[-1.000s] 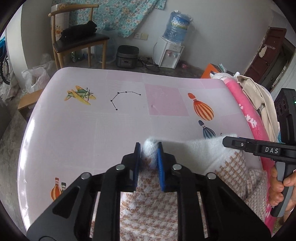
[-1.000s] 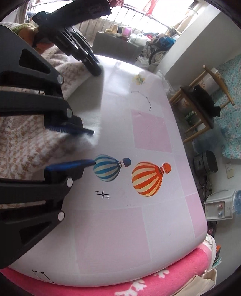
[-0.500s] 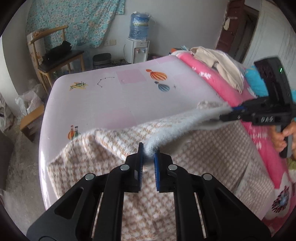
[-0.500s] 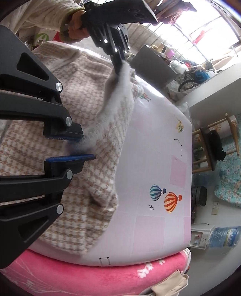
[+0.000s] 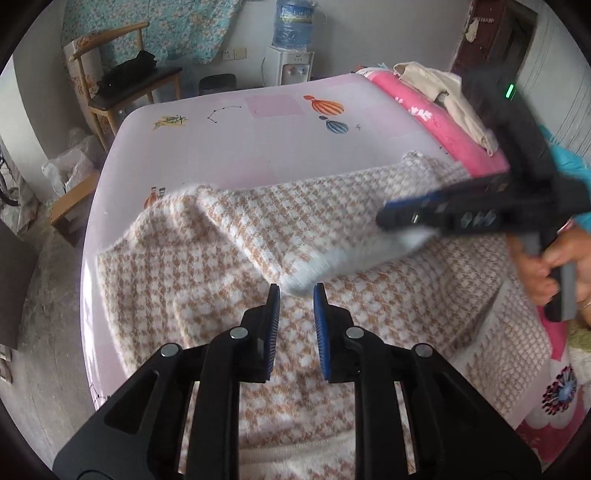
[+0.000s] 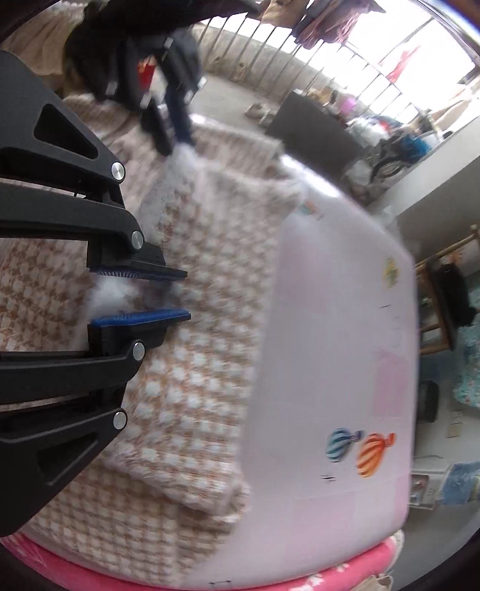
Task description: Fold large clothes
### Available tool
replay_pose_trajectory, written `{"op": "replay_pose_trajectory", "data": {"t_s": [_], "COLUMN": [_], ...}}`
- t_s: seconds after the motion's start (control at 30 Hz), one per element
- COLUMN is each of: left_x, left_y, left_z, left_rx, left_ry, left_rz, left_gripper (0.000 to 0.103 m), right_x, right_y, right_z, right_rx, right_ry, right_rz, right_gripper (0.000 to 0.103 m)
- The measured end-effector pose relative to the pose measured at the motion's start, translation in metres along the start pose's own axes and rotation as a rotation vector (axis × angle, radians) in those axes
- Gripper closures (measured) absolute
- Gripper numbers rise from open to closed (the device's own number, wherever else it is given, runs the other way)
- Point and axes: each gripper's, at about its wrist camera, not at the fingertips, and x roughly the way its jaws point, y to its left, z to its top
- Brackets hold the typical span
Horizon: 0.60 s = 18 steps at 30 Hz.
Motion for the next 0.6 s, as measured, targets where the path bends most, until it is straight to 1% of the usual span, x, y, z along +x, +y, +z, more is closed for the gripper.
{"op": "replay_pose_trajectory", "data": {"t_s": [0.03,0.07,0.13,0.17,0.2,0.23,0.3,0.37,0.4,0.47,0.5,0.57,0.6], "left_x": [-0.01,-0.02,-0.036,-0.041,-0.045,-0.046,-0.042,-0.026,-0.015,0.017,0.035,0.07,0.085], "left_y": [0.003,0.007,0.013,0.014,0.014,0.014,0.011,0.004,0.001,-0.004,-0.004,-0.003,-0.001], "left_z": [-0.003,-0.005,-0.004,-0.002,0.002,0.007,0.022,0.044,0.053,0.071,0.077,0.082,0.08], "left_rx": [-0.006,-0.012,-0.014,-0.012,-0.01,-0.01,-0.025,-0.034,-0.036,-0.053,-0.057,-0.055,-0.043], "left_ry": [-0.014,-0.027,-0.057,-0.075,-0.094,-0.11,-0.137,-0.149,-0.145,-0.108,-0.08,-0.021,0.023], "left_rz": [-0.01,-0.012,0.001,0.009,0.008,0.004,-0.011,-0.049,-0.059,-0.066,-0.062,-0.024,0.015], "left_gripper": [0.085,0.085,0.085,0.085,0.085,0.085,0.085,0.085,0.085,0.085,0.085,0.085,0.085], "right_x": [0.004,0.0,-0.011,-0.019,-0.028,-0.038,-0.059,-0.069,-0.068,-0.056,-0.047,-0.029,-0.019], "right_y": [-0.002,0.0,0.005,0.006,0.009,0.011,0.012,0.009,0.006,0.001,-0.003,-0.011,-0.017], "right_z": [-0.013,-0.021,-0.031,-0.034,-0.034,-0.033,-0.025,-0.011,-0.001,0.013,0.02,0.028,0.028], "right_rx": [-0.001,-0.017,-0.05,-0.059,-0.075,-0.093,-0.132,-0.132,-0.13,-0.123,-0.123,-0.128,-0.134], "right_ry": [-0.008,-0.039,-0.053,-0.066,-0.085,-0.117,-0.19,-0.246,-0.255,-0.25,-0.237,-0.214,-0.191], "right_rz": [0.0,-0.006,-0.035,-0.037,-0.038,-0.054,-0.106,-0.165,-0.193,-0.217,-0.233,-0.263,-0.283], "right_gripper": [0.086,0.086,0.08,0.072,0.069,0.069,0.065,0.064,0.064,0.064,0.064,0.064,0.064]}}
